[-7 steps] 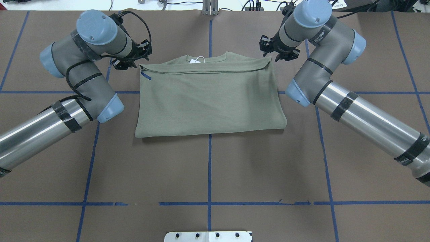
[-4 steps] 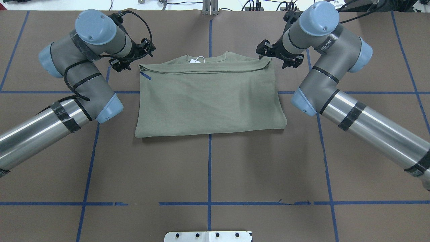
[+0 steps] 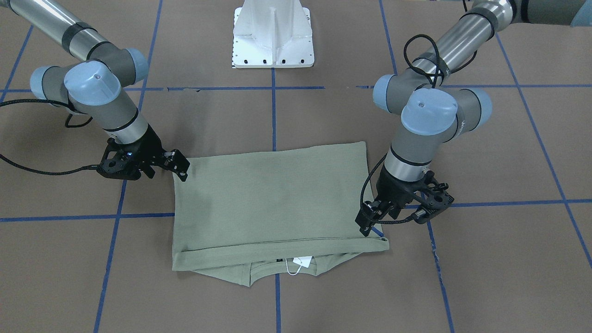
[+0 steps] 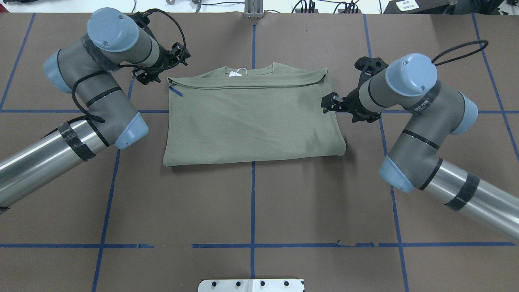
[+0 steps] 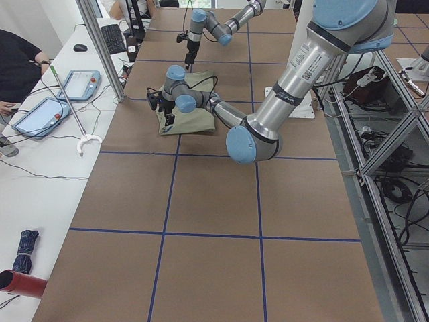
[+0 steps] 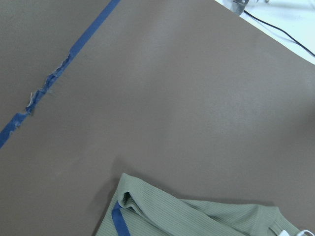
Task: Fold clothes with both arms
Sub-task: 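Move the right gripper to the folded shirt's side edge and grasp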
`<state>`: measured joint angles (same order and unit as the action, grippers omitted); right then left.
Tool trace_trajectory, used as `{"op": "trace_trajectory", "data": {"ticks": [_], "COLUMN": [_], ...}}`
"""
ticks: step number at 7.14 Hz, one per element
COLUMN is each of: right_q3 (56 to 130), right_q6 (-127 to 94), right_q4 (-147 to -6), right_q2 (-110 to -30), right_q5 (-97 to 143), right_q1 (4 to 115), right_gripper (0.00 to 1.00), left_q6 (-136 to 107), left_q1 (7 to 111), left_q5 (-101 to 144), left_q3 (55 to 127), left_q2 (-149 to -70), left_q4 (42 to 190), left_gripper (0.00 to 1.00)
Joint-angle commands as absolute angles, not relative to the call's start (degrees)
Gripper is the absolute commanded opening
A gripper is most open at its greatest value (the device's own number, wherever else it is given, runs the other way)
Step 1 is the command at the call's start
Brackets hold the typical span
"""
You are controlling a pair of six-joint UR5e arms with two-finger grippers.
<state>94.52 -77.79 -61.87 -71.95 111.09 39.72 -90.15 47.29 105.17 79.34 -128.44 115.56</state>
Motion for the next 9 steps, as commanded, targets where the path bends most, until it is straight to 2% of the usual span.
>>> {"op": "trace_trajectory", "data": {"ticks": [1,2,3,4,5,9], "right_q3": [95.27,95.01,95.01,95.27,95.45,97.9], "right_q6": [-77.78,-77.78,-77.78,-77.78,-77.78,-77.61], "right_q4": [-61.87,-61.87,-61.87,-61.87,-61.87,-61.96], "right_q2": [-73.39,-72.78,-72.51,-72.51,-72.6,-74.35], "right_q5": [109.95,109.95,110.13,110.13,110.47,111.88], "right_q1": [36.57,36.04,35.95,36.03,36.12,36.47], "right_gripper": [1.0,0.94,0.66,0.09,0.0,0.0], "left_q6": [-90.35,-90.35,-90.35,-90.35,-90.35,-90.35], "left_q1": [47.2,47.2,47.2,47.2,47.2,47.2], "left_q5": [105.03,104.94,104.94,104.94,104.94,105.03], "left_q3": [80.51,80.51,80.51,80.51,80.51,81.47], "left_q2": [-127.8,-127.44,-127.44,-127.44,-127.44,-127.44], "left_q4": [115.4,115.49,115.49,115.49,115.49,115.49], "left_gripper": [1.0,1.0,1.0,1.0,1.0,1.0]}}
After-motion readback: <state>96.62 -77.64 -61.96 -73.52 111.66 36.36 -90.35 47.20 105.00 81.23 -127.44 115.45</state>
